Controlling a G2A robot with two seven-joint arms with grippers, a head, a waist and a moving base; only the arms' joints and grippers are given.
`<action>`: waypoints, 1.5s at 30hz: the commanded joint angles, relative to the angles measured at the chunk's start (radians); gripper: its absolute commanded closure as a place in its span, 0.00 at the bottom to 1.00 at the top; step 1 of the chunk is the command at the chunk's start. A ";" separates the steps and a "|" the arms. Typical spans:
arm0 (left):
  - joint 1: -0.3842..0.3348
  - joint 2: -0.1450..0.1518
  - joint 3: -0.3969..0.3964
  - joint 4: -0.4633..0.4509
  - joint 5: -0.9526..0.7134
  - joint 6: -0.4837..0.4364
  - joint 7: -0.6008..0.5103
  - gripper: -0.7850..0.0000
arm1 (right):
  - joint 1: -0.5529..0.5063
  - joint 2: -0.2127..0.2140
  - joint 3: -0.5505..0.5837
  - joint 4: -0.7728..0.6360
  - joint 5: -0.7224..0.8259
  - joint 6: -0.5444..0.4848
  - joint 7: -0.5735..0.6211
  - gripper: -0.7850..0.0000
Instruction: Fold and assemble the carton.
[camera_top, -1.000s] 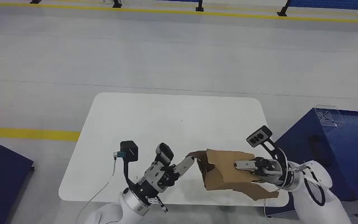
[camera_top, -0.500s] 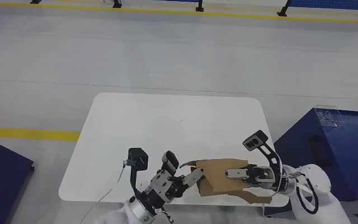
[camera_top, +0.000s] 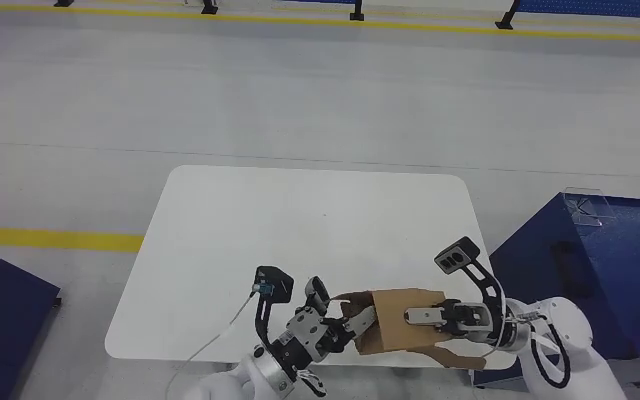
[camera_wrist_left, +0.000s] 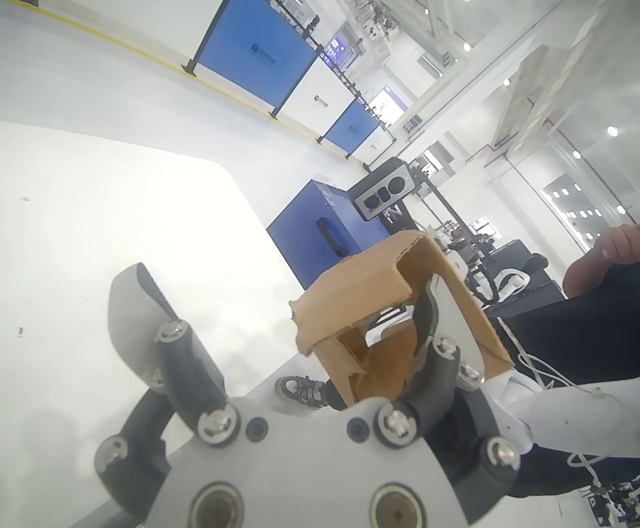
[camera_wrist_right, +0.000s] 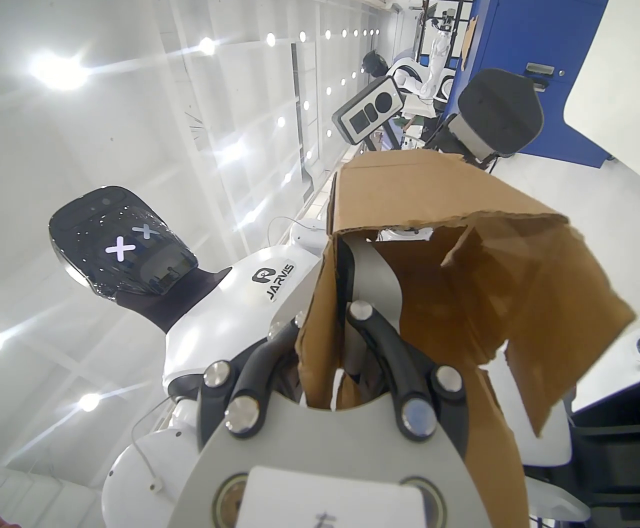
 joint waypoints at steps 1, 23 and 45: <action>-0.003 -0.002 0.008 0.001 0.004 0.001 0.004 0.00 | 0.000 0.000 0.000 0.001 0.003 0.004 0.003 1.00; 0.138 0.015 -0.205 -0.095 -0.085 -0.125 0.184 0.00 | 0.141 0.012 -0.179 0.179 0.556 0.507 -0.050 1.00; 0.057 0.014 -0.164 -0.053 -0.078 -0.134 -0.020 0.00 | 0.206 0.138 -0.303 0.207 0.533 0.464 -0.006 1.00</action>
